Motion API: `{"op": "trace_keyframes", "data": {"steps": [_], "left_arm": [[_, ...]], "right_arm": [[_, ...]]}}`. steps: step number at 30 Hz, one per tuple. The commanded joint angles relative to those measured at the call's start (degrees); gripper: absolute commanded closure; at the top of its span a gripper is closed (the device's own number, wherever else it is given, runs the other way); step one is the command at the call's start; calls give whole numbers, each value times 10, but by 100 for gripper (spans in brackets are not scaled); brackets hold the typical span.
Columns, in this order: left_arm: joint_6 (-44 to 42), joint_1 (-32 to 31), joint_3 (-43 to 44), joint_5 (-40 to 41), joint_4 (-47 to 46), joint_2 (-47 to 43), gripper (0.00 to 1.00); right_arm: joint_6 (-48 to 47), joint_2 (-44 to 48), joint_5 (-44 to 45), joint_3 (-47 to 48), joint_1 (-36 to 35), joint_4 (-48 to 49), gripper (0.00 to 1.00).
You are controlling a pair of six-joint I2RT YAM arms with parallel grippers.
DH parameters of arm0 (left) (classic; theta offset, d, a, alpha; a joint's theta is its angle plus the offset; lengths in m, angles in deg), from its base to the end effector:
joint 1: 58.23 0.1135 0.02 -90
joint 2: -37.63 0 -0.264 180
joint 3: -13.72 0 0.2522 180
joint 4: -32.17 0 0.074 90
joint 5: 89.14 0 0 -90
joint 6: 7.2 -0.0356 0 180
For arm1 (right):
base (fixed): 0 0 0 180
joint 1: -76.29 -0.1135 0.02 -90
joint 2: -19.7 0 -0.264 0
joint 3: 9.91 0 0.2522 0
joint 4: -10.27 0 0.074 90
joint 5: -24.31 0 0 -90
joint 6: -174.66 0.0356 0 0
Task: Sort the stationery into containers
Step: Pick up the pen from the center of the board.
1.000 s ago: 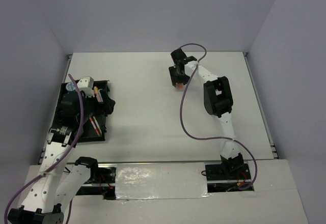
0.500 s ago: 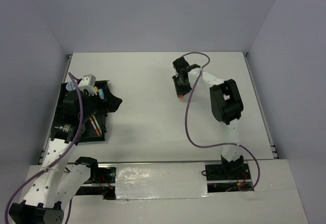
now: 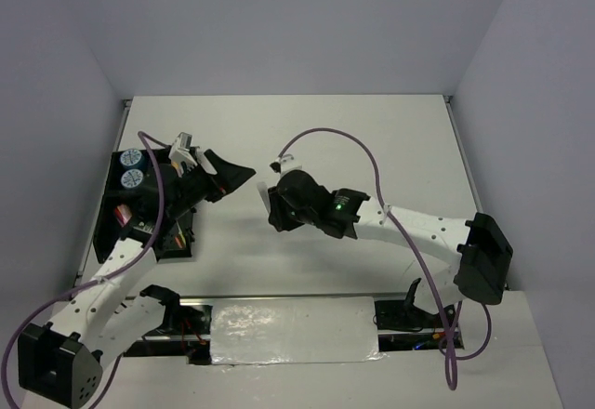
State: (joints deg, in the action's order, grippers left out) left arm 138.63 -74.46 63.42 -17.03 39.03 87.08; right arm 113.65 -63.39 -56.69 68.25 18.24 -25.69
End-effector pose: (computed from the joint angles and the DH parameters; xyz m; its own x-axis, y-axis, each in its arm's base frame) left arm 0.1964 -0.0686 0.3028 -0.5246 -0.6674 -0.5287 0.2225 0.4919 -0.8417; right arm 0.1751 0.2703 0.2825 -0.6788 -0.1839 -0.7109 -0.5104 0.8141 0.2768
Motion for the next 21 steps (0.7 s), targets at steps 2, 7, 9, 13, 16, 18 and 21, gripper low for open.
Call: {"op": "trace_keyframes", "data": {"steps": [2,7,9,13,16,18,21], "left_arm": [[38,-17,-11,11,-65,1,5],[50,-42,-35,19,-86,10,11],[47,-48,-33,22,-84,14,16],[43,-50,-28,22,-79,22,19],[48,-53,-27,9,-97,30,37],[50,-56,-20,-9,-113,40,71],[46,-59,-5,-38,-123,71,100]], "right_arm": [[29,21,40,17,-37,26,100],[18,10,58,54,-47,18,100],[17,10,61,59,-49,17,100],[17,10,62,61,-49,24,100],[13,-1,53,69,-48,29,100],[8,-11,49,76,-50,34,100],[-5,-22,41,85,-49,51,100]]}}
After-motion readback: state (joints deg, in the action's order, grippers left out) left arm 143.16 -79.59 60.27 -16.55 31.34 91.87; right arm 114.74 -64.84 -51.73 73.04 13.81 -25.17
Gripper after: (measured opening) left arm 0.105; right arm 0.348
